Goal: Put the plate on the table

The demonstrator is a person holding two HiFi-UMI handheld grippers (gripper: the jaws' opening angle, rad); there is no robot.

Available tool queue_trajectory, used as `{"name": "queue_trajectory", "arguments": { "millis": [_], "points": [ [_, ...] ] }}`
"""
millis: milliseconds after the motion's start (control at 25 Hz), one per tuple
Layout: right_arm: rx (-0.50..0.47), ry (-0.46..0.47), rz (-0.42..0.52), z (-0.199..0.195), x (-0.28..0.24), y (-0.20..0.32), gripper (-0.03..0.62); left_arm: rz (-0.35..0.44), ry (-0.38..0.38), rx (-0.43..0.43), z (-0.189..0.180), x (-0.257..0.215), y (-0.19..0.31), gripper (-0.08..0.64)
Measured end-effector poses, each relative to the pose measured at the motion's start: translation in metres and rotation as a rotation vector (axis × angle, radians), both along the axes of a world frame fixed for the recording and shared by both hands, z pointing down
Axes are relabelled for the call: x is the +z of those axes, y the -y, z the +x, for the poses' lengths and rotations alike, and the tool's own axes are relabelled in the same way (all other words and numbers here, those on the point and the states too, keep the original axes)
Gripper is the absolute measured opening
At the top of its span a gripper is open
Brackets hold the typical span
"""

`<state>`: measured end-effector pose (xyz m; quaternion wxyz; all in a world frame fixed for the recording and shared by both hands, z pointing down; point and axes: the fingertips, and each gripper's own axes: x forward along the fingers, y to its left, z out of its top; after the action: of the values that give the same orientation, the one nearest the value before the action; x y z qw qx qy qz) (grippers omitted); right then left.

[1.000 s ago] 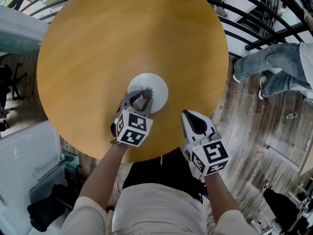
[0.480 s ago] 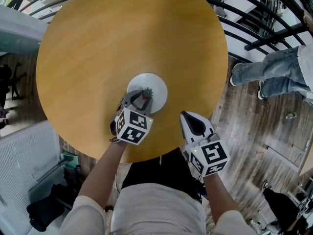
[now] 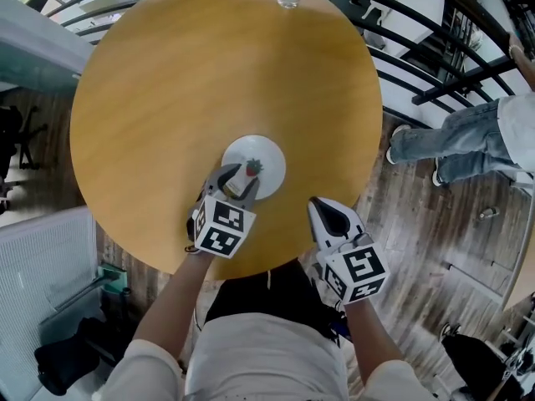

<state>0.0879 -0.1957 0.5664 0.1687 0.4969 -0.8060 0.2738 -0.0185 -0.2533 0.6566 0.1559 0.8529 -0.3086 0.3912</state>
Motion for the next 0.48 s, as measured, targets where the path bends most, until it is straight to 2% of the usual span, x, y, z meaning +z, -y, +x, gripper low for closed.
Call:
{"name": "queue_trajectory", "arguments": {
  "millis": [160,320,480],
  "points": [
    [-0.046,-0.026,0.028,-0.015,-0.019,-0.017,0.02,0.029,-0.093,-0.052,-0.018,-0.042,-0.023,0.155],
    [-0.09,-0.034,0.084,-0.024,-0.049,-0.02,0.02,0.125,-0.117,-0.086,-0.035,-0.093,-0.033,0.075],
    [-0.119,-0.015,0.115,-0.03,-0.082,-0.031,0.02,0.164,-0.164,-0.123,-0.045,-0.138,-0.057,0.038]
  ]
}}
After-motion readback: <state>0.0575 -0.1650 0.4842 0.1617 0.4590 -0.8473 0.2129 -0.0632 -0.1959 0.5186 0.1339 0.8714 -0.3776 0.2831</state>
